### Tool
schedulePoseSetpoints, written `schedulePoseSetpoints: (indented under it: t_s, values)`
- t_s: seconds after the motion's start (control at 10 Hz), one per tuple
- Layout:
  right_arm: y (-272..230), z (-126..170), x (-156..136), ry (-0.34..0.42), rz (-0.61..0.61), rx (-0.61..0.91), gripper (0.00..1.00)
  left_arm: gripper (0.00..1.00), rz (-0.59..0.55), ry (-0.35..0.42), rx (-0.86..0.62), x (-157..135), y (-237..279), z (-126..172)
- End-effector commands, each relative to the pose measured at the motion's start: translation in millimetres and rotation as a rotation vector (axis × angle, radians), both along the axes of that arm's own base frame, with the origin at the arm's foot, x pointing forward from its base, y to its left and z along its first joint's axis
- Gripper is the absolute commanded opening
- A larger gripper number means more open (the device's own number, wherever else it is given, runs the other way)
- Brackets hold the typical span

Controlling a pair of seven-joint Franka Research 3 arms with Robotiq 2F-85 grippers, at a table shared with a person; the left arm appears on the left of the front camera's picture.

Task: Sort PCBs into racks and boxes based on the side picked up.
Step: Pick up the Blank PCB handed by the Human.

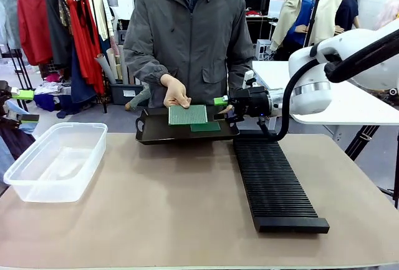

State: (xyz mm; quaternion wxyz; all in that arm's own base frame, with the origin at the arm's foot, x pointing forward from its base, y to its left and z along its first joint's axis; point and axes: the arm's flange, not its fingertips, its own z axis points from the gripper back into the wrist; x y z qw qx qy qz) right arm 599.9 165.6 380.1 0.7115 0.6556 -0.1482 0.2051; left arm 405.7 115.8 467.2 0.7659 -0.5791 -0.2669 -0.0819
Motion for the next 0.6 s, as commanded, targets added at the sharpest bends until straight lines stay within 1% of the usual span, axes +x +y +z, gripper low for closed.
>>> schedulePoseSetpoints:
  t_s: [0.0,0.2,0.5]
  values:
    - [22.9,5.1,10.3,0.025,-0.03,0.032,1.0,1.0,-0.006,-0.001,-0.006,-2.1,0.2,1.3]
    - [38.8,2.6,12.4,0.038,-0.007,0.028,1.0,1.0,-0.006,-0.001,-0.006,-2.1,0.2,1.3]
    - [47.6,2.8,14.3,0.057,0.003,0.014,1.0,1.0,-0.006,-0.001,-0.006,-2.1,0.2,1.3]
